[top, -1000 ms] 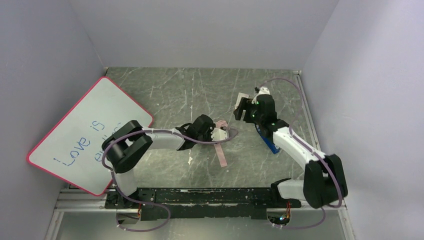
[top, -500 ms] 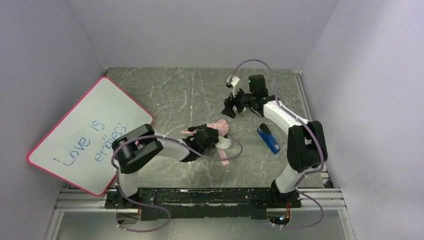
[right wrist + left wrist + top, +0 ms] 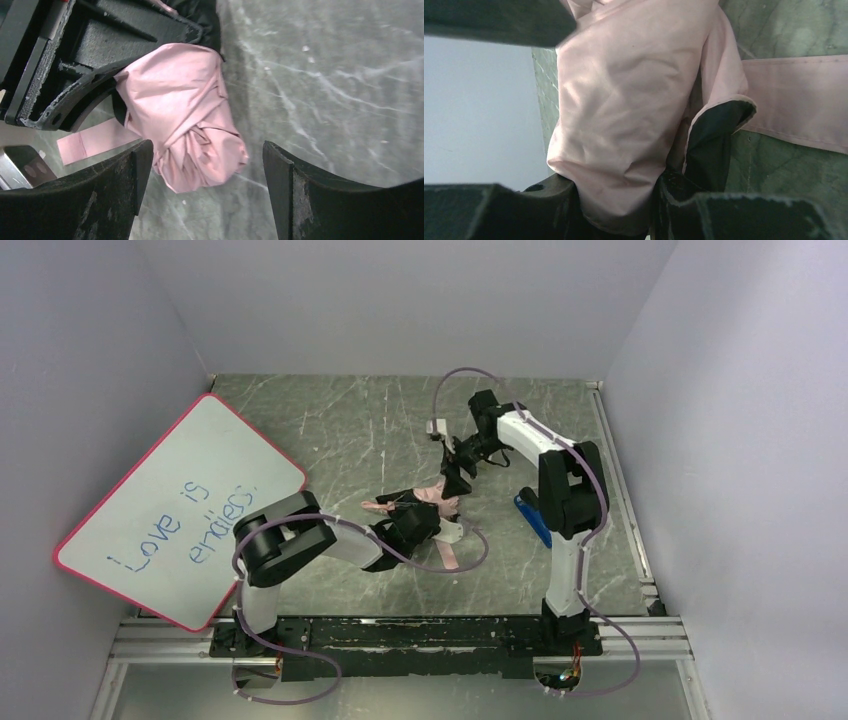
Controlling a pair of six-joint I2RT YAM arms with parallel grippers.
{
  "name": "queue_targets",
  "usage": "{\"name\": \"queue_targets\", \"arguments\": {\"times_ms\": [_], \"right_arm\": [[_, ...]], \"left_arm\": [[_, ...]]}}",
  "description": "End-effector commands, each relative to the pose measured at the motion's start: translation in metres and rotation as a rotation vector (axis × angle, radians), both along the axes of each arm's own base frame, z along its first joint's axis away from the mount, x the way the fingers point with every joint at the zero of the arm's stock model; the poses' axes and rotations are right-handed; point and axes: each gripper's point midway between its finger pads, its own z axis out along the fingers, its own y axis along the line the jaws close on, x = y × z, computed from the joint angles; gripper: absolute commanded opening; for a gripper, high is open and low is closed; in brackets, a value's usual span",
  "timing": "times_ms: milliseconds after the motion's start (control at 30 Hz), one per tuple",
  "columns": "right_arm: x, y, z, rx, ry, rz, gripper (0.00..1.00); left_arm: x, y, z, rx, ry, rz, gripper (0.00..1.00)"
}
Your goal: Put away the umbrella
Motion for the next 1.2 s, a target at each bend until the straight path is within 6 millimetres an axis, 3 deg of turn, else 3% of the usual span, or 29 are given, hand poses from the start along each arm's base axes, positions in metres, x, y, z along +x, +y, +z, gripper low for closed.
{"name": "queue_targets", "arguments": {"times_ms": [0, 400, 733, 833, 1000, 1100, 1167], "right_arm": [[-0.015, 0.003, -0.012, -0.077, -0.024, 0.048, 0.84], [-0.005, 0.019, -0.014, -0.113, -0.131, 0.108, 0.84], [-0.015, 0.007, -0.057, -0.257, -0.083, 0.105, 0.75], [-0.014, 0.002, -0.07, -0.301, -0.087, 0.086, 0.65], [-0.012, -0.006, -0.084, -0.345, -0.085, 0.026, 0.33], [-0.015, -0.007, -0.088, -0.35, -0.08, -0.002, 0.21], [-0.019, -0.01, -0.092, -0.353, -0.08, -0.023, 0.18]], "left_arm": [[-0.032, 0.045, -0.07, 0.255, 0.167, -0.033, 0.05], [-0.038, 0.042, -0.074, 0.282, 0.156, -0.06, 0.05], [-0.037, 0.035, -0.069, 0.247, 0.147, -0.066, 0.05], [-0.037, 0.032, -0.066, 0.233, 0.146, -0.069, 0.05], [-0.036, 0.026, -0.055, 0.199, 0.12, -0.07, 0.05], [-0.035, 0.02, -0.041, 0.159, 0.082, -0.068, 0.25], [-0.035, 0.014, -0.025, 0.108, 0.05, -0.072, 0.47]]}}
